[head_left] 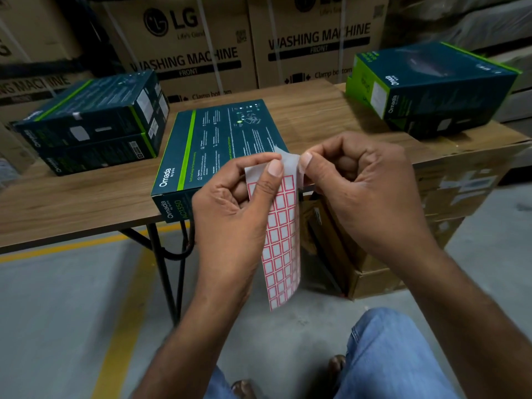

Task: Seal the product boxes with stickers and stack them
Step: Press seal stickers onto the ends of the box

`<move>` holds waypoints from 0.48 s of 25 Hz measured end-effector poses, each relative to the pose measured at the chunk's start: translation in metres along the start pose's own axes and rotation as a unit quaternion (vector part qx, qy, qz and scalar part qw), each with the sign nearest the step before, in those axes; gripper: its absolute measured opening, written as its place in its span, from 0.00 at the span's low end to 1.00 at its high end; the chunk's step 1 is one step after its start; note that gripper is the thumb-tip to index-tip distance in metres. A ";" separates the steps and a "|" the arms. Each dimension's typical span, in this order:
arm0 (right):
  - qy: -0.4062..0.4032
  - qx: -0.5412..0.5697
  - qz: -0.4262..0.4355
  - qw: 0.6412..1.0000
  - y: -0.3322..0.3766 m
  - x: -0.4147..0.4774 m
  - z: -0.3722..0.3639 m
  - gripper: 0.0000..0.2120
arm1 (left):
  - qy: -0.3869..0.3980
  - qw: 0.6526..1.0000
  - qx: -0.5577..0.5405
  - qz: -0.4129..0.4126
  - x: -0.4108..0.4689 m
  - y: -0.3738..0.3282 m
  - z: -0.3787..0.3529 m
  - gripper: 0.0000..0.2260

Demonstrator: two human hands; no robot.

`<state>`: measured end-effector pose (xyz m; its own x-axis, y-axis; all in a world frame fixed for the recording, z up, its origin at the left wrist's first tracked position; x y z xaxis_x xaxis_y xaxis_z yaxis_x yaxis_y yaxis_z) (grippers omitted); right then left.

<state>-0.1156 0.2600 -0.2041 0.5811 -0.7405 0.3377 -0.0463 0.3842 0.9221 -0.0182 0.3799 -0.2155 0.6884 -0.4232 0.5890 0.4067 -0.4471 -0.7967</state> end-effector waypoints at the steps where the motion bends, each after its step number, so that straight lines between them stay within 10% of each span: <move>1: 0.004 0.006 -0.008 1.000 -0.001 0.001 0.001 0.05 | 0.002 1.000 0.015 -0.009 0.000 0.001 0.000 0.04; 12: 0.012 0.023 -0.062 0.998 -0.009 0.011 0.011 0.04 | 0.039 0.999 0.029 -0.005 0.006 0.012 -0.005 0.19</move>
<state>-0.1180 0.2423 -0.2061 0.6033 -0.7674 0.2171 -0.0107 0.2644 0.9644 -0.0125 0.3681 -0.2210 0.6360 -0.4798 0.6044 0.4493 -0.4066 -0.7955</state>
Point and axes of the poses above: each hand's wrist, its own x-axis towards the middle knuckle, its own z-axis out of the back of the hand, y = z × x, the point moved 2 cm from there along x, towards the middle knuckle, and after that the axes turned 14 degrees about -z, right-handed, at the moved point
